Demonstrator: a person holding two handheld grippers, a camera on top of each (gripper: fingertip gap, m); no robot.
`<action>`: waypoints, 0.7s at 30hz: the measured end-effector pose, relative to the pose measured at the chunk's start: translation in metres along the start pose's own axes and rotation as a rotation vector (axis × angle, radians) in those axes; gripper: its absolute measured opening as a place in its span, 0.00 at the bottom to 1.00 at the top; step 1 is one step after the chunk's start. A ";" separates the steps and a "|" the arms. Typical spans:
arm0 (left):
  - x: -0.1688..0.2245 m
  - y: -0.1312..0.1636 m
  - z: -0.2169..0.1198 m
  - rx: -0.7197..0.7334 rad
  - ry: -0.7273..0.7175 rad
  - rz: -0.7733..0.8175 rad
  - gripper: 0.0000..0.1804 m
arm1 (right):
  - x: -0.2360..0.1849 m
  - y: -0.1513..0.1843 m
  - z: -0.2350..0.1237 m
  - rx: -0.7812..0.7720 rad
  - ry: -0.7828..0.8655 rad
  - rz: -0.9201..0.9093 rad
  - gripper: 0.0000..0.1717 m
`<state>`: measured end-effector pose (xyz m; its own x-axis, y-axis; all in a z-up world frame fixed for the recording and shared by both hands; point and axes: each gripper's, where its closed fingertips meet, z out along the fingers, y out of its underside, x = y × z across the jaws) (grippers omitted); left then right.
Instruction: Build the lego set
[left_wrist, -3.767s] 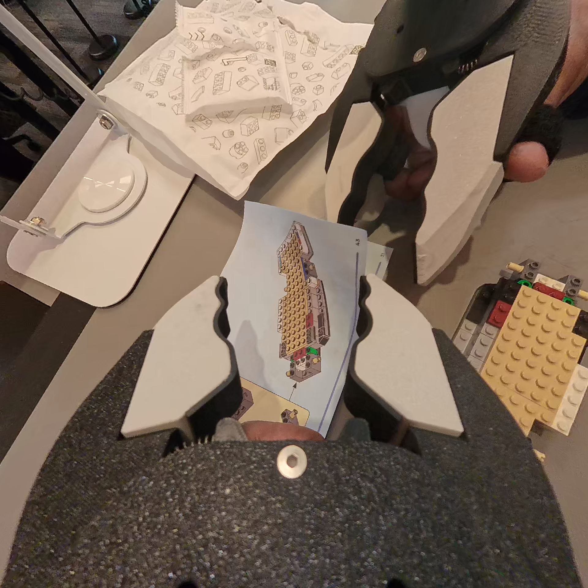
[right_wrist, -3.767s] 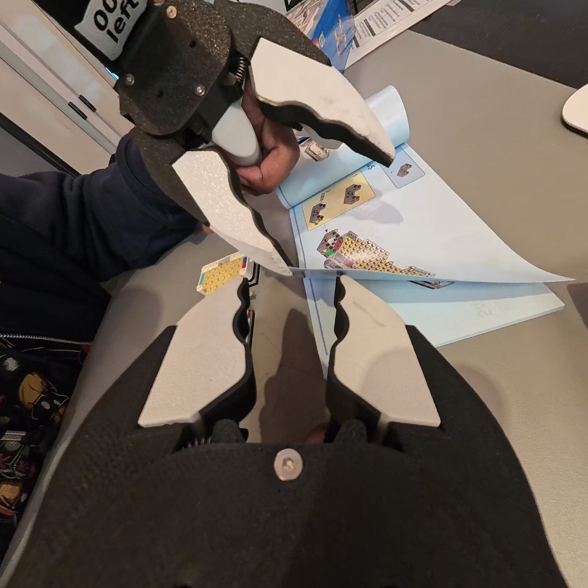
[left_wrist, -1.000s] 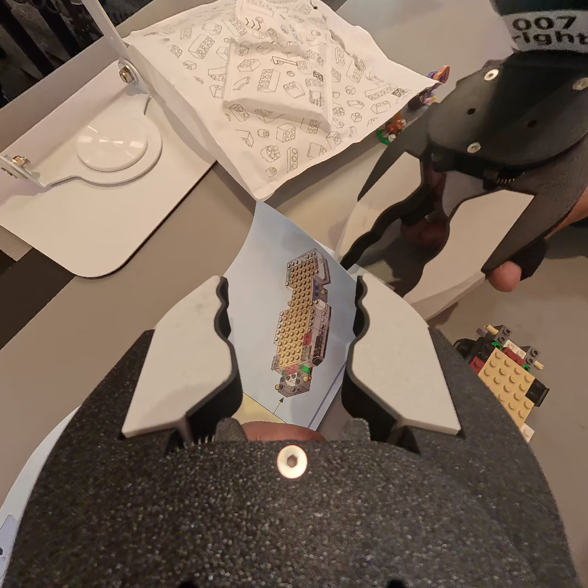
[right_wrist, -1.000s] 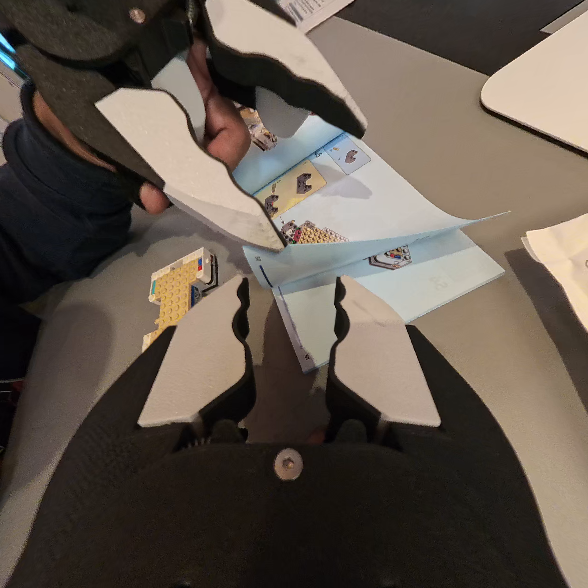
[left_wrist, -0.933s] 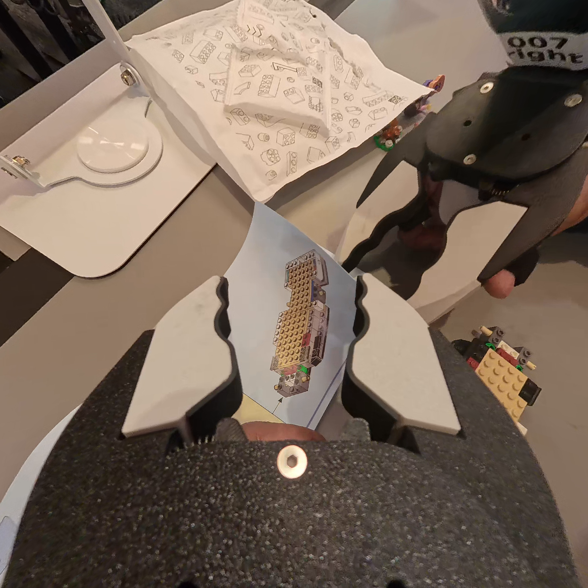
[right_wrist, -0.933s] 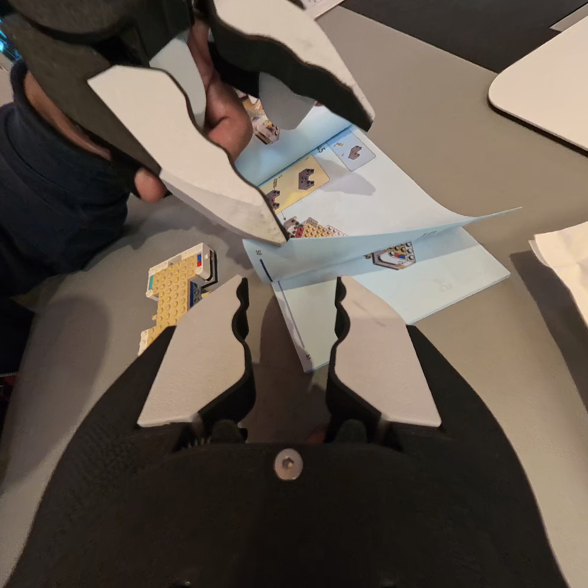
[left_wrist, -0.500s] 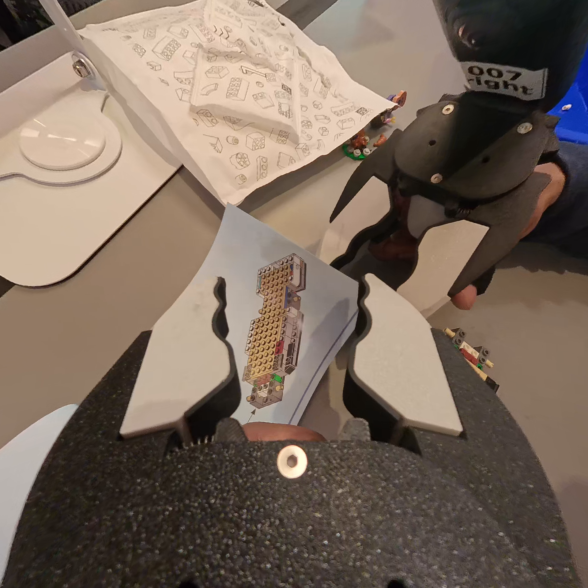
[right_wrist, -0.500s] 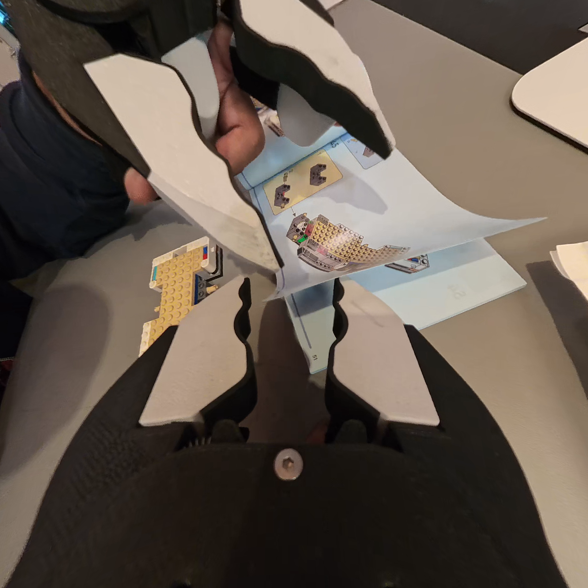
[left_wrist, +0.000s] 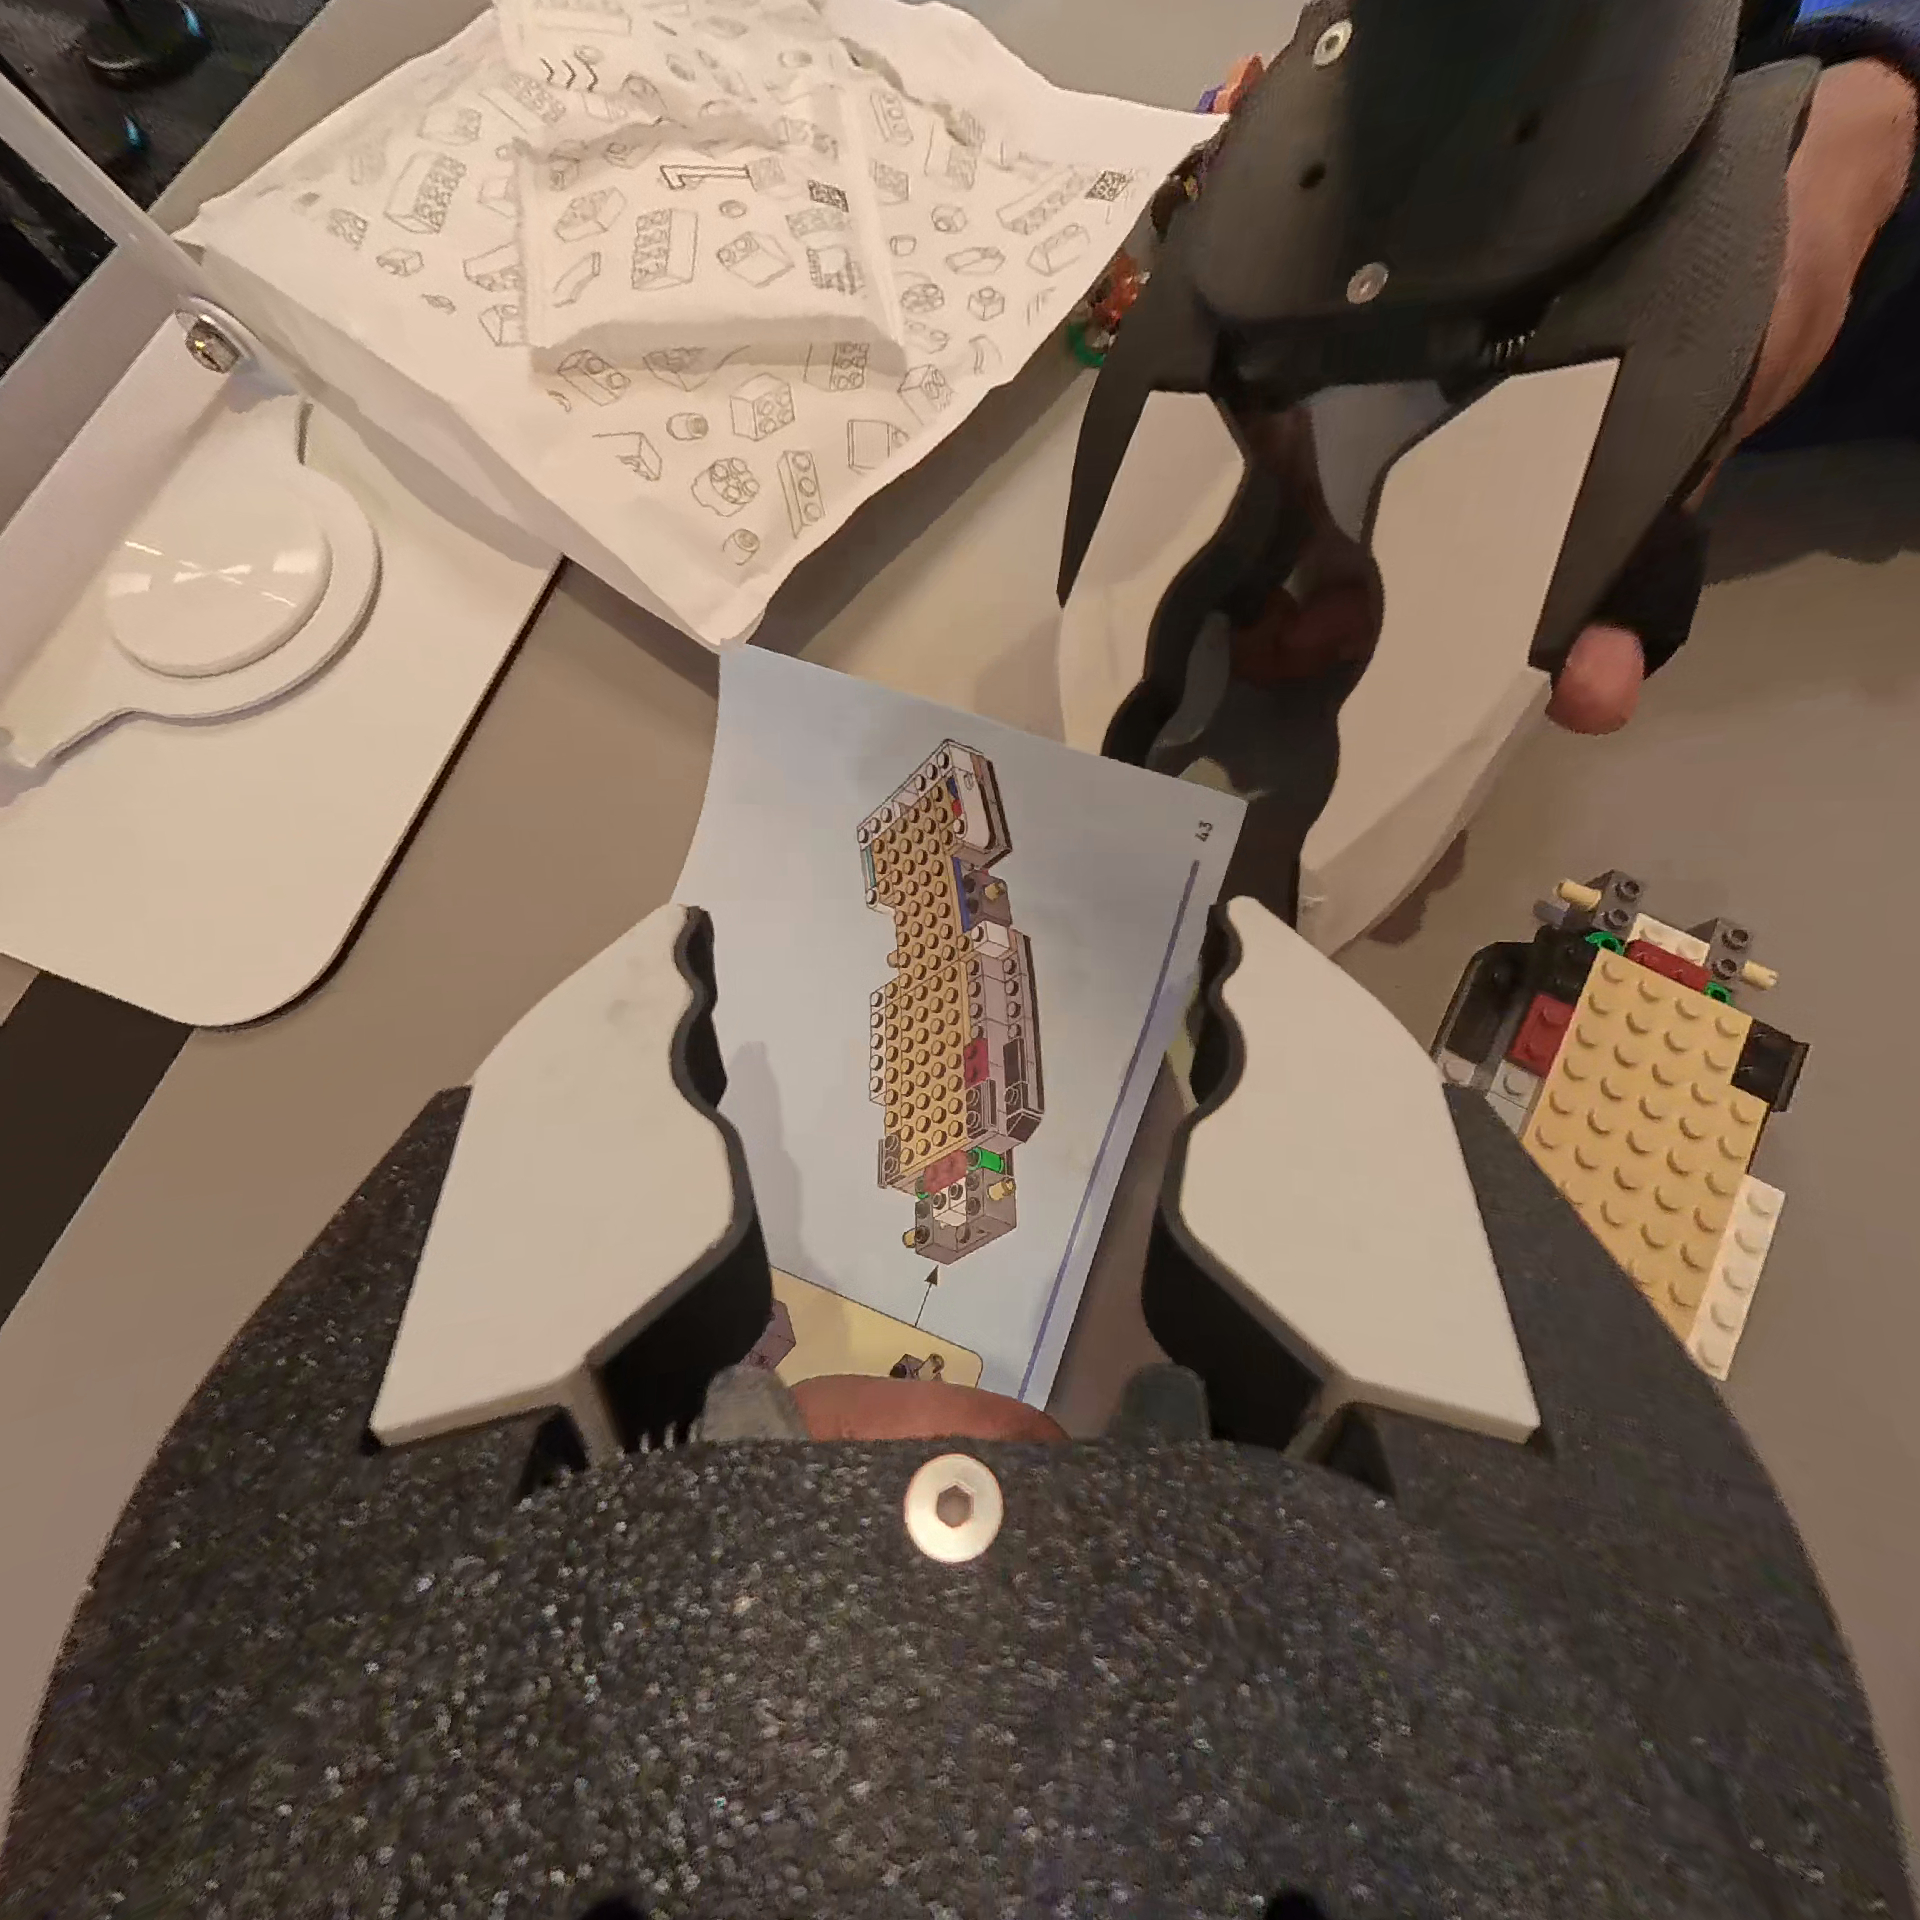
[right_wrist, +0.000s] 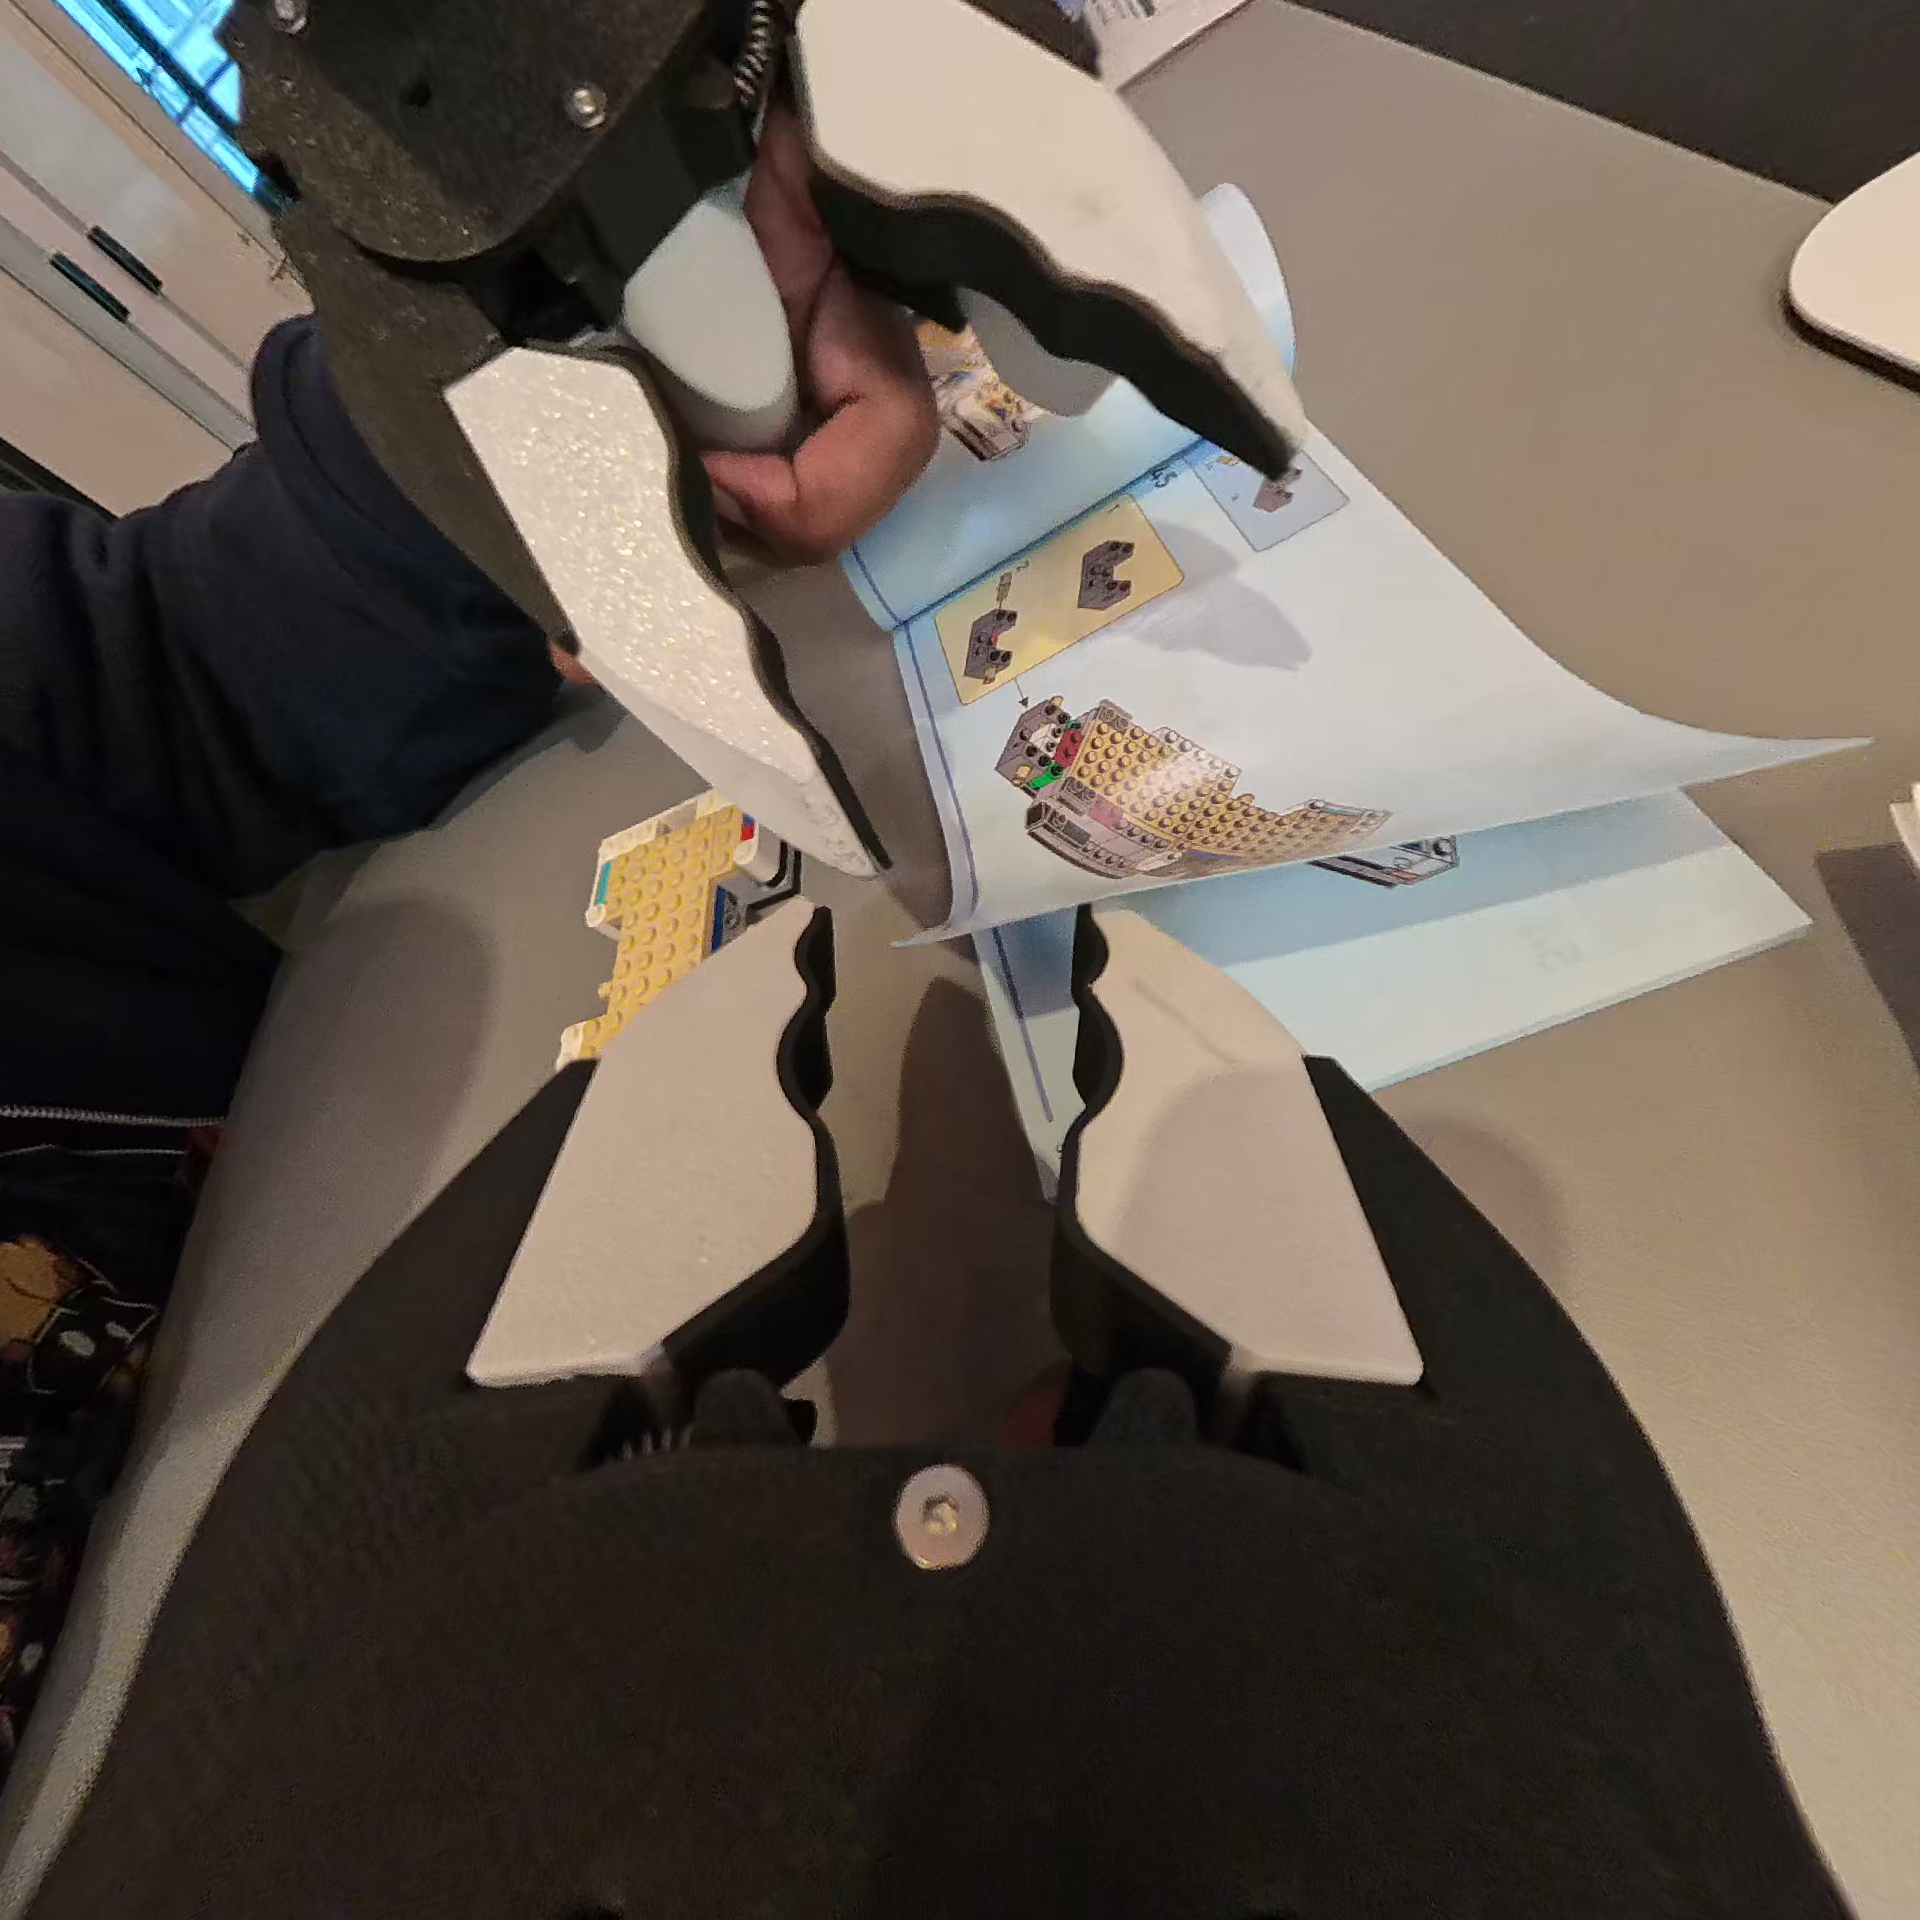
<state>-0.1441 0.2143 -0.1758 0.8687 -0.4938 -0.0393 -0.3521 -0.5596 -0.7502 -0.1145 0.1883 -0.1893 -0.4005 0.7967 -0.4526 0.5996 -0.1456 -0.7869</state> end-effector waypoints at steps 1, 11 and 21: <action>0.002 0.000 0.001 0.001 0.011 -0.002 0.50 | -0.002 0.001 0.000 -0.004 -0.009 -0.010 0.26; -0.002 0.003 0.006 -0.017 -0.008 -0.006 0.50 | -0.007 0.005 0.001 -0.033 -0.055 -0.014 0.27; -0.003 0.002 0.009 -0.021 -0.017 -0.020 0.49 | -0.007 0.006 0.002 -0.040 -0.054 -0.010 0.27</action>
<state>-0.1440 0.2204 -0.1835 0.8815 -0.4709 -0.0356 -0.3415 -0.5836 -0.7367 -0.1096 0.1805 -0.1913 -0.4429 0.7652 -0.4671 0.6222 -0.1128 -0.7747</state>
